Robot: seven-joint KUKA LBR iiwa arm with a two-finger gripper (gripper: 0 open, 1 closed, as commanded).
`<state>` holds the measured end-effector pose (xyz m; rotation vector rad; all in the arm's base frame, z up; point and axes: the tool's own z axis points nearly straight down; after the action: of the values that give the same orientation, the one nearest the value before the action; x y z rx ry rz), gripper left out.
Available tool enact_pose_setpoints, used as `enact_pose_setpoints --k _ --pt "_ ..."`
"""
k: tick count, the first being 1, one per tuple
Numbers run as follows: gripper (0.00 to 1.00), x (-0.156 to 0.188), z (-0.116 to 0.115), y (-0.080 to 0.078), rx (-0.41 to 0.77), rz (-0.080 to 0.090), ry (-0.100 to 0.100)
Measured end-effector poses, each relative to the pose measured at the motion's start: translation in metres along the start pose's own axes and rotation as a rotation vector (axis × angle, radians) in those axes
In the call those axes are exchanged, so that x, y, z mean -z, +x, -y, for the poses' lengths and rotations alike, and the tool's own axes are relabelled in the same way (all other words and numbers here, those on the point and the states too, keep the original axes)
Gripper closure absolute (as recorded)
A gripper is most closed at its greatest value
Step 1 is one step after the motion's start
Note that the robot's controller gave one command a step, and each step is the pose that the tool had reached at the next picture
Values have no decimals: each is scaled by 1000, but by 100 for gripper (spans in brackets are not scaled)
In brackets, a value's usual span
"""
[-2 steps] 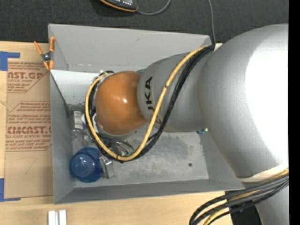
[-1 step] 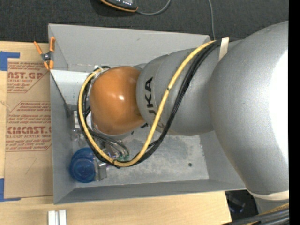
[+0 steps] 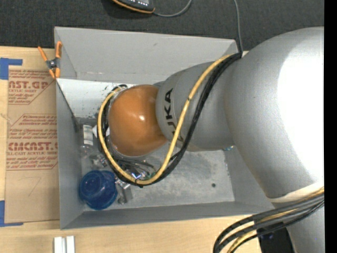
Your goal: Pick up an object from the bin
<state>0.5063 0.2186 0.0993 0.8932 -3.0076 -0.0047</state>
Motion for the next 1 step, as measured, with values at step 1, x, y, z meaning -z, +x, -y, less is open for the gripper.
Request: enact_pose_setpoints --k 1 --pt "0 -30 -2 10 -25 12 0"
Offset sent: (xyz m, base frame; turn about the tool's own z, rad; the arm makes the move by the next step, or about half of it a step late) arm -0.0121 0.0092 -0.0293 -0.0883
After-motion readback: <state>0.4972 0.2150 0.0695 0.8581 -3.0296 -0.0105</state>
